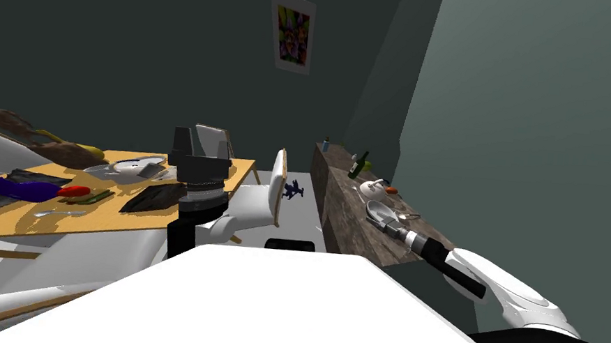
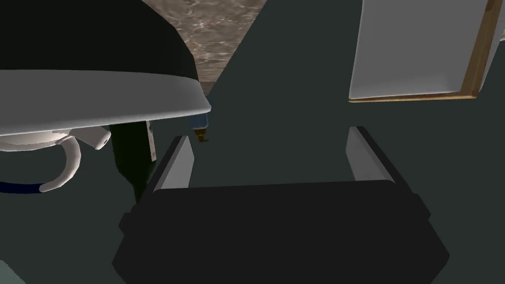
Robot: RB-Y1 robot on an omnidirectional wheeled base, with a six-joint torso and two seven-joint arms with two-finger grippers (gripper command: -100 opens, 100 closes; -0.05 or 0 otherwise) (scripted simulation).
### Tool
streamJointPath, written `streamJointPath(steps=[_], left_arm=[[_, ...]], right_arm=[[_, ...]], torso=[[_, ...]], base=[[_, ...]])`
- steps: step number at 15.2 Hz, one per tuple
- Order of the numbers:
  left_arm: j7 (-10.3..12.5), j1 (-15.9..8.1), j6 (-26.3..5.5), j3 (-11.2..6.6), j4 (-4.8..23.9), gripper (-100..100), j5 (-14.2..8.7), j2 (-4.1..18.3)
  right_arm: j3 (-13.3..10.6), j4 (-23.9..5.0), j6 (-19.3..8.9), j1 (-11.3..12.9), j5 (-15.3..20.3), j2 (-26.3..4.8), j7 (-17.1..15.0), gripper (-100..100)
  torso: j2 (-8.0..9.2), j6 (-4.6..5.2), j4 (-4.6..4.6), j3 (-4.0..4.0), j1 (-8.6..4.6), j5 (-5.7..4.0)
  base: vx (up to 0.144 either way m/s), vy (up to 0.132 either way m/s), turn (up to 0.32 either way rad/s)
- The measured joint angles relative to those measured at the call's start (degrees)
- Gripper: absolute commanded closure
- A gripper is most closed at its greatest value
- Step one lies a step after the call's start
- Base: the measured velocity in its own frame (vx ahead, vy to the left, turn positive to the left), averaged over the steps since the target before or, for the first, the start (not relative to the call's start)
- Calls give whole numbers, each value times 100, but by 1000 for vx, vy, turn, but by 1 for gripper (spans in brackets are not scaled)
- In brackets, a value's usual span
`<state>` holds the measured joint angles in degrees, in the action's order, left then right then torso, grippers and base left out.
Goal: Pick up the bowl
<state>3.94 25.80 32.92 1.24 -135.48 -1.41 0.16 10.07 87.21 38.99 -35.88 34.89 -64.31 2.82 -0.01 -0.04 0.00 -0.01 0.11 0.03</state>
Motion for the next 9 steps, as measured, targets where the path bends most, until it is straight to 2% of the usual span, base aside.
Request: streamJointPath(steps=[5,7,9], left_arm=[[0,0,0,0,0,0,0,0],[0,0,0,0,0,0,0,0],[0,0,0,0,0,0,0,0]], right_arm=[[2,-529,70,-163,494,-510,-58,-100],[71,-705,138,-343,673,-661,-18,-100],[-34,-1009,200,-268,880,-845,-34,-100]], torso=[[2,3,0,1,7,1],[4,3,1,2,10,2],[4,2,1,3,13,3]], base=[[-7,42,193],[-11,51,160],[-12,57,172]])
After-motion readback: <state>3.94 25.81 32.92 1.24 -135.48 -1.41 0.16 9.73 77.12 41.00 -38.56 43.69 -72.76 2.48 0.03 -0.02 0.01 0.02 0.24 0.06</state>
